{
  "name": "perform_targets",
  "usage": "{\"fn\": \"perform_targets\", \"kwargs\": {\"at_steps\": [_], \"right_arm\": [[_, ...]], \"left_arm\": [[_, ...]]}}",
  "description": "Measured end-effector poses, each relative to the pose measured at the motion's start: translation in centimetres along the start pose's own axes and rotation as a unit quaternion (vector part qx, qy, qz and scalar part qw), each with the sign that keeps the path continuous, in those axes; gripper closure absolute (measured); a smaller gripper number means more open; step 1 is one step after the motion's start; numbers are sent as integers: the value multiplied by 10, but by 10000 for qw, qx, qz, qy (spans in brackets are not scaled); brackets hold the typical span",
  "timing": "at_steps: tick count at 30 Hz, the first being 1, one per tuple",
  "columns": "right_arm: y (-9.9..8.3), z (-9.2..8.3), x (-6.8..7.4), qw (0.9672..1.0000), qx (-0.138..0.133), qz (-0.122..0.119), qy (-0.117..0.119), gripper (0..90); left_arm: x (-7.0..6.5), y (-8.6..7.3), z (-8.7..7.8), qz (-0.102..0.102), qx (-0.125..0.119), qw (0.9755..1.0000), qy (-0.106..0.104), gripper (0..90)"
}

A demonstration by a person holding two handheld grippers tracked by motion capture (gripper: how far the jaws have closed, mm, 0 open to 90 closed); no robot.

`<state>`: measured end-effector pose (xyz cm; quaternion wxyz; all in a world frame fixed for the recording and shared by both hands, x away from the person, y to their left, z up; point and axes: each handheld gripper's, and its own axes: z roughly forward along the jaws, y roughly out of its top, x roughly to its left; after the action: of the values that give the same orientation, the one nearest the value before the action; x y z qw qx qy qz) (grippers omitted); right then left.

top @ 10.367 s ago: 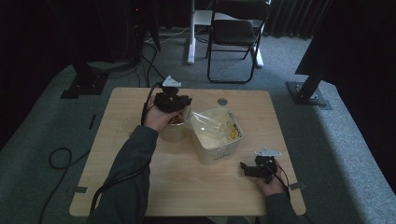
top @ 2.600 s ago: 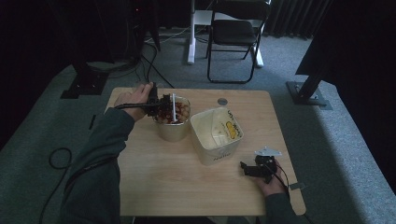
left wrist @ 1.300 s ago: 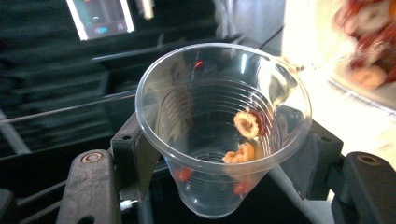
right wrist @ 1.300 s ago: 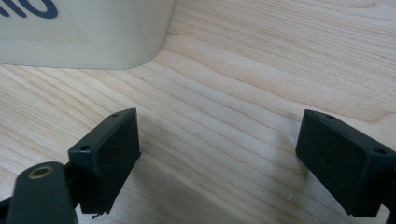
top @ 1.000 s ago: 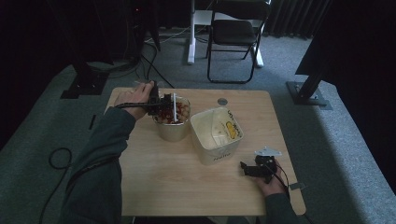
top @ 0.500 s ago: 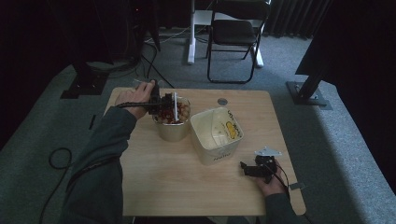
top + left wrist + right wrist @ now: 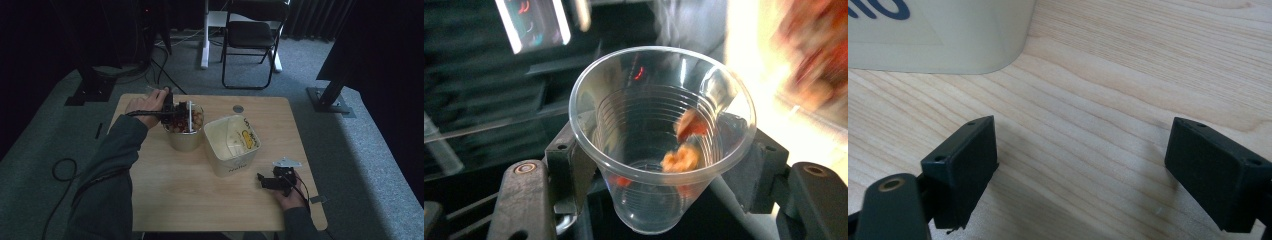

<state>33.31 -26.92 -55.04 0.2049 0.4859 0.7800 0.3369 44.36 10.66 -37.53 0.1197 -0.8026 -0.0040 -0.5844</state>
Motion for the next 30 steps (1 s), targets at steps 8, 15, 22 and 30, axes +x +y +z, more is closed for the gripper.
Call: {"fn": "perform_targets", "kwargs": {"at_steps": [8,15,22,30], "right_arm": [[0,0,0,10000,0,0,0,130],[0,0,0,10000,1,0,1,130],[0,0,0,10000,1,0,1,131],[0,0,0,10000,1,0,1,131]], "left_arm": [[-2,0,0,1,18,10000,-13,362],[0,3,2,81,191,9998,47,363],[0,5,-2,200,90,9996,157,362],[-3,5,0,96,97,9999,9,363]]}}
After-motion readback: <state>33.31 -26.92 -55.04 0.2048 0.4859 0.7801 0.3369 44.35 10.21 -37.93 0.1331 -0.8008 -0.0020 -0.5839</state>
